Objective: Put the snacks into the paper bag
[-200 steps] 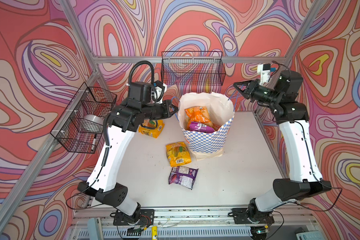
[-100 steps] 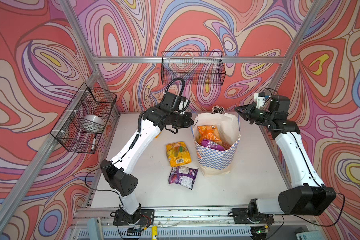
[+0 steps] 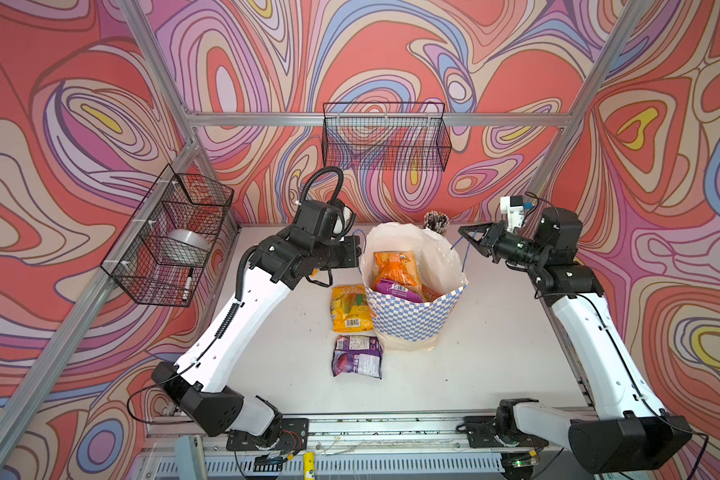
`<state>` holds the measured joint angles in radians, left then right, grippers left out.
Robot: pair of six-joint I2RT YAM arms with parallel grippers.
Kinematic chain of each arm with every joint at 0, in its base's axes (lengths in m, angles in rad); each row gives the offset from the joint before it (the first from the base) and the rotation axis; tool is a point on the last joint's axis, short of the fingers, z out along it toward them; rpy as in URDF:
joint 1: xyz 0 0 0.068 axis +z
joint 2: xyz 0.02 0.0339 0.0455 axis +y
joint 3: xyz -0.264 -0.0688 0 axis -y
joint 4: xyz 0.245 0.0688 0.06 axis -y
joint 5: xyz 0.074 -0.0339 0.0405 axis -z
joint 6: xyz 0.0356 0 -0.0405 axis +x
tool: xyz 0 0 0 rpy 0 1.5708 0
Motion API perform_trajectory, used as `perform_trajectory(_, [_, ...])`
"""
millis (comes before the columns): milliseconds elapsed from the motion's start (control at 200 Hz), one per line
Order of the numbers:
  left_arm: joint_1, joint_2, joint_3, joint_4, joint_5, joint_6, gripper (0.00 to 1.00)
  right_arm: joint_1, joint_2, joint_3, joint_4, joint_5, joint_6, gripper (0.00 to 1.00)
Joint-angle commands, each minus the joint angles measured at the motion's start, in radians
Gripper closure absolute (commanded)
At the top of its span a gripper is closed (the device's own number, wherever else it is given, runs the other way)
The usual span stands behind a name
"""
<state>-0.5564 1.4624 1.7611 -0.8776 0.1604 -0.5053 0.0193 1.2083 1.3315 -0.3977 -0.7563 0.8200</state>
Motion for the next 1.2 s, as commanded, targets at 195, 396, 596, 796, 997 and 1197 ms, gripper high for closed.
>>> perform_trajectory(195, [0.004, -0.051, -0.054, 0.14, 0.118, -0.037, 0.7, 0.002, -0.064, 0.01, -0.113, 0.077, -0.13, 1.0])
perform_trajectory(396, [0.006, -0.182, -0.099, 0.15, 0.065, 0.048, 0.11, 0.002, -0.075, 0.052, -0.225, 0.153, -0.204, 1.0])
perform_trajectory(596, [0.006, -0.388, -0.219, 0.162, -0.058, 0.08, 0.0, 0.002, -0.076, 0.04, -0.24, 0.168, -0.223, 1.0])
perform_trajectory(796, [0.038, -0.484, -0.283, -0.001, -0.337, 0.017, 0.0, 0.001, -0.082, 0.041, -0.263, 0.175, -0.254, 1.0])
perform_trajectory(997, [0.332, -0.404, -0.383, -0.023, -0.091, -0.094, 0.0, 0.002, -0.073, 0.021, -0.276, 0.174, -0.283, 1.0])
perform_trajectory(1197, [0.475, -0.233, -0.497, 0.166, 0.017, -0.243, 0.0, 0.002, -0.082, -0.012, -0.262, 0.175, -0.29, 1.0])
